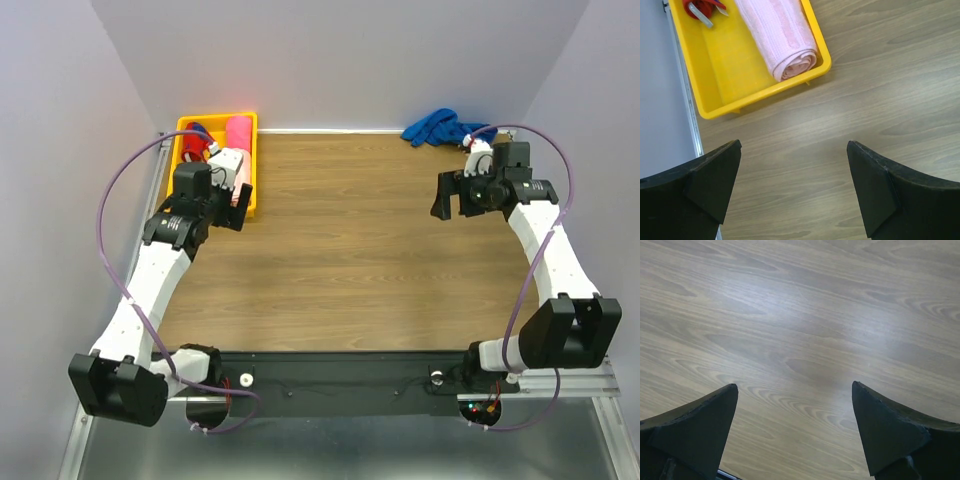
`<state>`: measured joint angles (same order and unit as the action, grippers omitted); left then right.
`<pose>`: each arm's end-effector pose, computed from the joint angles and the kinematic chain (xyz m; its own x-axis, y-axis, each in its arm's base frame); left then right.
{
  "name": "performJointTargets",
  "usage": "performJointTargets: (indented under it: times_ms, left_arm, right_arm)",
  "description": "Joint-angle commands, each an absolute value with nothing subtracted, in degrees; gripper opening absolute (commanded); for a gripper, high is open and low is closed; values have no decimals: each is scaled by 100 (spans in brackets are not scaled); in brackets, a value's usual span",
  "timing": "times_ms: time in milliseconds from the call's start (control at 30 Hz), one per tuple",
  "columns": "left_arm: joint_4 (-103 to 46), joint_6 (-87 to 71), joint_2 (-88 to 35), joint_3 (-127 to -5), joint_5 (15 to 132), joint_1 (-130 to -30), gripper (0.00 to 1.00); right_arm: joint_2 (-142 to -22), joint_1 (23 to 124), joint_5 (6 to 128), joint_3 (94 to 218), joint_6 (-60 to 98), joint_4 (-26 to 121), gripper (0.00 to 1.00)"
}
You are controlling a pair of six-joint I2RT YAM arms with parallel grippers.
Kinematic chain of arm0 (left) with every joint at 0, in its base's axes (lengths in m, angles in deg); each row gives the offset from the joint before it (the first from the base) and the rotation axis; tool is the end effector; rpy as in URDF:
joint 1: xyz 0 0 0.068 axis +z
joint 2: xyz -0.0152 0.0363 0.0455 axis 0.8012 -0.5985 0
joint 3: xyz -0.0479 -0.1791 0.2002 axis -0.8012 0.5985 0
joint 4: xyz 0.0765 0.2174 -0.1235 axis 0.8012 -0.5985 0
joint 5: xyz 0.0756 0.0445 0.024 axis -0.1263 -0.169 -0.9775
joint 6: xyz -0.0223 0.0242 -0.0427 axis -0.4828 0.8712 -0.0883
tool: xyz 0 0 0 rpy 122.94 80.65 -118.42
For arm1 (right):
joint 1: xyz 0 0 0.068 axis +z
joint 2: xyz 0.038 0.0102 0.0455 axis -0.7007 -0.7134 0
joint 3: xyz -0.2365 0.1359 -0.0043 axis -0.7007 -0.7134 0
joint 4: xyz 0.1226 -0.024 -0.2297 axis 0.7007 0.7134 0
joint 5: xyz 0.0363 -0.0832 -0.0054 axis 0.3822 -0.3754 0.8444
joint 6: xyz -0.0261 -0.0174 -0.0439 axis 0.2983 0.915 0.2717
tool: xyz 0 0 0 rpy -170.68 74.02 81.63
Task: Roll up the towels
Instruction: Grab a towel with the right arm
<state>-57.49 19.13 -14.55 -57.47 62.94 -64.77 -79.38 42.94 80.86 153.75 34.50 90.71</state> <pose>0.2420 -0.0479 0.3606 -0.3792 0.3569 -0.8537 0.2790 0.9238 0.2623 0.2874 0.0052 0.3301 -0.7114 -0.1183 -0.6928 -0.3233 0.9303 0.1732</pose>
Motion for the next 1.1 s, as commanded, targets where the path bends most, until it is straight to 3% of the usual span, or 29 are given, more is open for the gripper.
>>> performJointTargets:
  times_ms: [0, 267, 400, 800, 1067]
  left_arm:
    - [-5709, 1739, -1599, -6178, 6482, -6493, 99]
    - [-5885, 1193, -1977, -6989, 6517, -6502, 99]
    - [-5508, 965, -1785, -6586, 7666, -6493, 99]
    - [-5630, 947, -2074, -7050, 7950, -6493, 99]
    - [-5253, 991, -2004, -6585, 8038, -6493, 99]
  right_arm:
    - [-8256, 4255, 7974, 15899, 3751, 8737, 100]
    - [-9636, 4255, 6841, 17376, 4859, 8614, 100]
    - [-10637, 4246, 6041, 18446, 5481, 8246, 100]
    - [-14081, 4237, 5433, 21618, 6134, 7928, 100]
    - [-14998, 4237, 5003, 21912, 6117, 6725, 96]
